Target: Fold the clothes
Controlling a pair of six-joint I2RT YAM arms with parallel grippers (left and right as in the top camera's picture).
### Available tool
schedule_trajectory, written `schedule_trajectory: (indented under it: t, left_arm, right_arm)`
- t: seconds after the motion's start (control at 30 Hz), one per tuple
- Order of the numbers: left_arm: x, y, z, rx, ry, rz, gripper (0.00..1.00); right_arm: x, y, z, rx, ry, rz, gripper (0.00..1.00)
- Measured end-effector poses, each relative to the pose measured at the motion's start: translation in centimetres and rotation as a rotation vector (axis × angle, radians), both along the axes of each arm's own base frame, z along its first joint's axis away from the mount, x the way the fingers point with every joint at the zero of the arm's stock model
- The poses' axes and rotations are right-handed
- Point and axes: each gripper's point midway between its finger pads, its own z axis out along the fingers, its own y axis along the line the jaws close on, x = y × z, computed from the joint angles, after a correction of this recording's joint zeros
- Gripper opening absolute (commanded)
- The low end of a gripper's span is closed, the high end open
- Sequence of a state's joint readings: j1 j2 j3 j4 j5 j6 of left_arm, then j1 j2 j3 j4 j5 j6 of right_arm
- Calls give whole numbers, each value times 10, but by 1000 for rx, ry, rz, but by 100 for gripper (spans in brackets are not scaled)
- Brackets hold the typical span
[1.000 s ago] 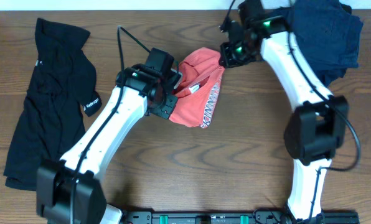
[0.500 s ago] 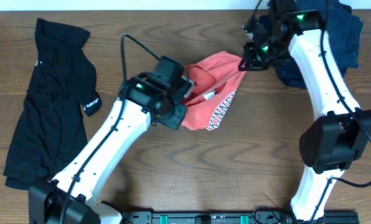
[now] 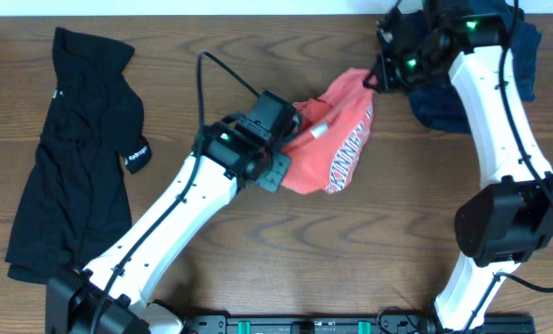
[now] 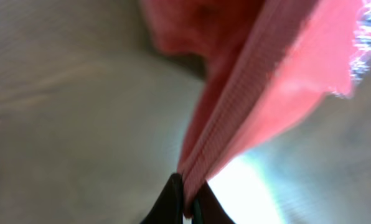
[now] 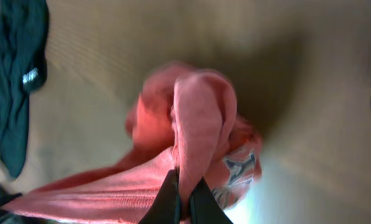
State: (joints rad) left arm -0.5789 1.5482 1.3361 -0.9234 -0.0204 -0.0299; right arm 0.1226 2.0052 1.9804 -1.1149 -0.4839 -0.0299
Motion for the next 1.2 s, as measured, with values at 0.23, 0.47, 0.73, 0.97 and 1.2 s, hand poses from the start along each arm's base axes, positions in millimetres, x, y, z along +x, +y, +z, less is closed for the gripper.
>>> schedule_trajectory:
  t: [0.23, 0.47, 0.73, 0.97, 1.2]
  left_arm:
    - [62, 53, 5, 4, -179, 251, 6]
    - [79, 97, -55, 71, -101, 381, 5]
    - [100, 110, -112, 85, -48, 440, 6]
    - [129, 118, -101, 35, -163, 498, 45]
    - [152, 131, -90, 17, -270, 548, 98]
  right_arm:
    - [35, 49, -4, -41, -174, 53, 1]
    - [50, 88, -93, -69, -84, 107, 1]
    - [73, 104, -109, -14, -148, 107, 1]
    - [107, 110, -85, 13, -317, 71, 66]
    - [124, 100, -76, -8, -384, 19, 99]
